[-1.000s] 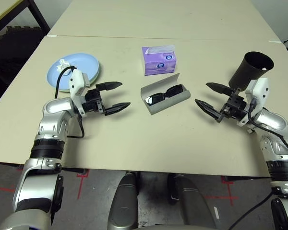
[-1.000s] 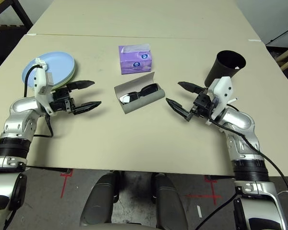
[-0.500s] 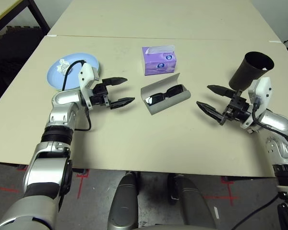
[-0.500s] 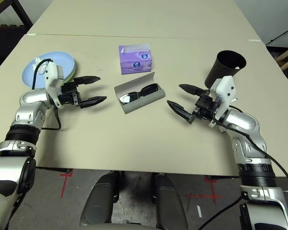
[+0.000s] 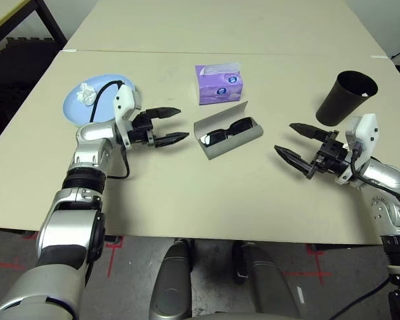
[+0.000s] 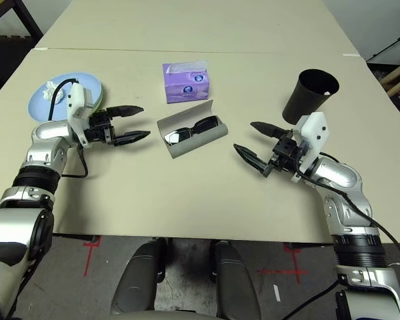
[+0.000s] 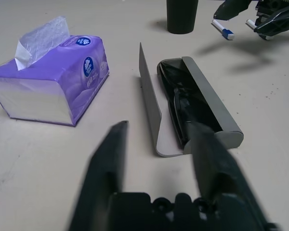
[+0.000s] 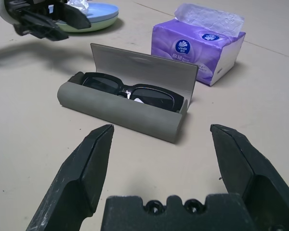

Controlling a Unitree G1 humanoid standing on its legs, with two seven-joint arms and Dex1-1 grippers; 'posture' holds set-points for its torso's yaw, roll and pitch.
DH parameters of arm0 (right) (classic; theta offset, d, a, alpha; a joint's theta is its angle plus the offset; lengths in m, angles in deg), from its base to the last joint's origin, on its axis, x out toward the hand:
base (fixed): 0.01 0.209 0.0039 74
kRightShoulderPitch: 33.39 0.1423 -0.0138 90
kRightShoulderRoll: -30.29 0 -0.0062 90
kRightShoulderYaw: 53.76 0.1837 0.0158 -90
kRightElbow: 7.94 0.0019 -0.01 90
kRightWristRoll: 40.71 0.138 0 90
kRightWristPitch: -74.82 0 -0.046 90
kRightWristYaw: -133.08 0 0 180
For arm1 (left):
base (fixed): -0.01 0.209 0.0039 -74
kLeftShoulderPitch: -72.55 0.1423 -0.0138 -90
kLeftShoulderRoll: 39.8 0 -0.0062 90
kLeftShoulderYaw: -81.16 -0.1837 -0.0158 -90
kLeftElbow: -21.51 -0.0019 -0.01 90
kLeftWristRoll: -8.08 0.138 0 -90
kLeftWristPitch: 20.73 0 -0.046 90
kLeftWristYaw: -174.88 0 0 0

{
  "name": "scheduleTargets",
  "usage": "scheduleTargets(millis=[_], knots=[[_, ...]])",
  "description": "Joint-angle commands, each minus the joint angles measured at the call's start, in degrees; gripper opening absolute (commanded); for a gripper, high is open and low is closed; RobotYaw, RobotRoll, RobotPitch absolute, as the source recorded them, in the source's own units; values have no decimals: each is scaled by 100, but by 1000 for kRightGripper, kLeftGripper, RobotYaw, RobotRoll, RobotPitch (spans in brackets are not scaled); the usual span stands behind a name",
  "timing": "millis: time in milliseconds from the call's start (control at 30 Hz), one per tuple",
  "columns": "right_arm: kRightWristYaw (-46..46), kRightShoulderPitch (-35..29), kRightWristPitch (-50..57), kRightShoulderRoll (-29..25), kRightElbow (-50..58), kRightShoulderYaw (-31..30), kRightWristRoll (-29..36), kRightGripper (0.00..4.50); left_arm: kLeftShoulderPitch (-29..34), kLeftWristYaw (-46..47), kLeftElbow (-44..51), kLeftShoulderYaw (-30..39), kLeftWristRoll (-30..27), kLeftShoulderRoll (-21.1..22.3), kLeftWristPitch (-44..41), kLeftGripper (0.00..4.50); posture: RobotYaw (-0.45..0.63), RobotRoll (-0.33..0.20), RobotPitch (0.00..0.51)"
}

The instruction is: Organize and tidy the items on the table.

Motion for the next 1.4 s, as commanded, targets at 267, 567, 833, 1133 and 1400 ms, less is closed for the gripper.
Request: scheduleTargets(millis=[267, 567, 833, 1133, 1400], knots=[[-29, -89, -141, 0, 21, 31, 61, 4500, -319, 347, -842, -85, 536, -144, 420, 50, 99, 0, 216], [25, -206, -126, 14, 165, 20, 97, 4500, -598, 741, -1213, -28, 747, -315, 565, 50, 88, 0, 211], [76, -194, -97, 32, 214, -17, 94, 4500, -696, 908, -1213, -33, 820, -503, 637, 50, 94, 0, 212], [111, -164, -74, 66, 243, -61, 77, 4500, -456, 448, -742, -2, 617, -679, 441, 50, 100, 0, 210], [120, -129, -54, 71, 255, -78, 72, 4500, 6, 248, -17, -122, 535, -806, 70, 50, 104, 0, 210]])
